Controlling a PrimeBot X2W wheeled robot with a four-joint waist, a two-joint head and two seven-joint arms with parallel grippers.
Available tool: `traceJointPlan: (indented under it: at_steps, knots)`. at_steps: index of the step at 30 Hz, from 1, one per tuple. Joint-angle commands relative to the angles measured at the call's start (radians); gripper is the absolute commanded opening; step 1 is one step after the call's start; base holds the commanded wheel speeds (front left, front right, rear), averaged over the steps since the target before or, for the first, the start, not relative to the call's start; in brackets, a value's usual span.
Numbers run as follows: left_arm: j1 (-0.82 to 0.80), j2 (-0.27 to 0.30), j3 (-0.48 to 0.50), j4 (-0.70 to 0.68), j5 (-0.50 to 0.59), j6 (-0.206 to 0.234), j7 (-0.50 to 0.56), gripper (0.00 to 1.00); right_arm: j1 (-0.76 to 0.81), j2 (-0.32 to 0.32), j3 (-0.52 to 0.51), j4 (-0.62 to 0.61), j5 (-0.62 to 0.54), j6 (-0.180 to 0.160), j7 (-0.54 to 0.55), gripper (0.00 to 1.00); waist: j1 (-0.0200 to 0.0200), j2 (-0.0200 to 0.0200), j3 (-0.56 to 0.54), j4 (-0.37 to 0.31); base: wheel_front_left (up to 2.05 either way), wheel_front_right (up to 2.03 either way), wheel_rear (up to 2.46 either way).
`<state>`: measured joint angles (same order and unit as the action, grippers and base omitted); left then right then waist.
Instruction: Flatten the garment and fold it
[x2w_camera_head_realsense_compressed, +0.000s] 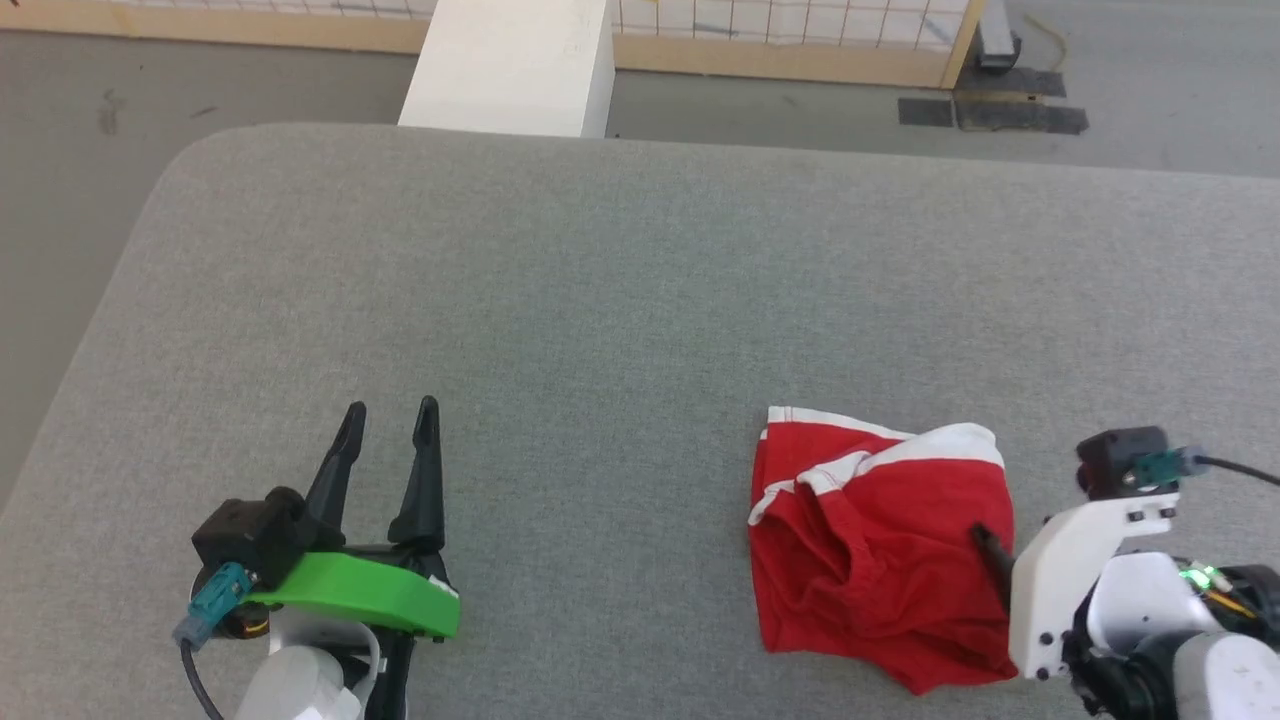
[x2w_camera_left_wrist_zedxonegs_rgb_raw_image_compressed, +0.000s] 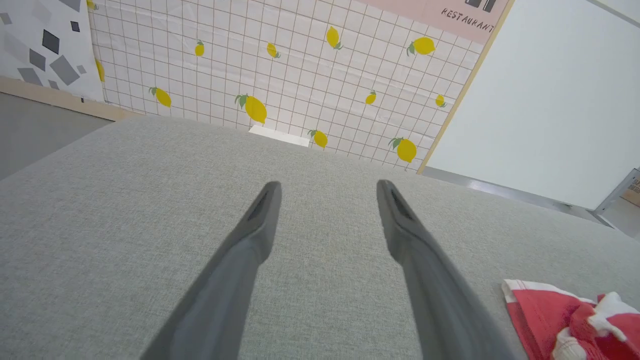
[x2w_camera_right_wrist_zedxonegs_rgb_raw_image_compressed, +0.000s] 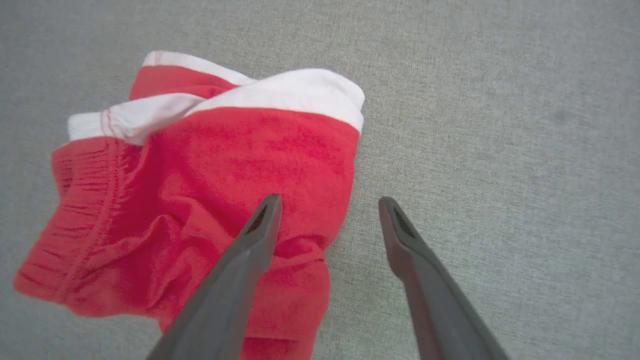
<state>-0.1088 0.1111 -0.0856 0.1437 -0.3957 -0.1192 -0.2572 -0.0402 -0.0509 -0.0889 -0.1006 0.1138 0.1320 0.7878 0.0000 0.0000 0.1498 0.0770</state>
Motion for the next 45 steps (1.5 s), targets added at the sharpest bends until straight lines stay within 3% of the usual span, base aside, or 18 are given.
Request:
traceJointPlan:
  at_steps: [1, 14, 15, 17, 24, 30, 38, 45]
  knots:
    - [0.007, 0.0, 0.0, 0.0, 0.004, 0.003, -0.005, 1.0, 0.005, 0.001, 0.009, 0.018, -0.002, -0.001, 0.005, 1.0, 0.0, 0.0, 0.009, 0.006, 0.0, 0.0, 0.0]
    - [-0.012, -0.001, -0.01, 0.021, -0.006, -0.002, -0.005, 1.0, -0.022, 0.001, 0.047, 0.166, -0.032, -0.001, 0.0, 0.99, 0.0, 0.0, 0.026, 0.033, 0.0, 0.0, 0.0]
    - [-0.013, 0.0, -0.01, 0.023, -0.006, -0.002, -0.005, 1.0, -0.026, 0.001, 0.047, 0.174, -0.033, -0.001, -0.001, 0.41, 0.0, 0.0, 0.025, 0.034, 0.0, 0.0, 0.0]
    - [-0.013, 0.001, -0.01, 0.025, -0.006, -0.003, -0.005, 1.0, -0.032, 0.001, 0.048, 0.188, -0.039, -0.001, 0.0, 0.0, 0.0, 0.0, 0.023, 0.035, 0.0, 0.0, 0.0]
    - [-0.016, -0.001, -0.008, 0.025, -0.009, -0.003, -0.005, 1.0, -0.058, -0.021, 0.065, 0.196, -0.048, -0.001, -0.029, 0.0, 0.0, 0.0, 0.006, 0.035, 0.0, 0.0, 0.0]
    - [-0.019, -0.008, -0.008, 0.019, -0.005, -0.003, -0.005, 1.0, -0.085, -0.132, 0.168, 0.147, -0.016, -0.001, -0.016, 0.0, 0.0, 0.0, -0.001, -0.008, 0.0, 0.0, 0.0]
    - [-0.023, -0.002, 0.0, -0.006, 0.002, -0.004, -0.005, 1.0, -0.195, -0.31, 0.301, 0.11, 0.059, -0.001, 0.032, 0.0, 0.0, 0.0, 0.042, -0.209, 0.0, 0.0, 0.0]
    - [-0.056, 0.025, -0.014, -0.031, 0.014, -0.004, 0.004, 1.0, -0.308, -0.384, 0.315, 0.178, 0.079, -0.001, -0.01, 0.0, 0.0, 0.0, 0.117, -0.344, 0.0, 0.0, 0.0]
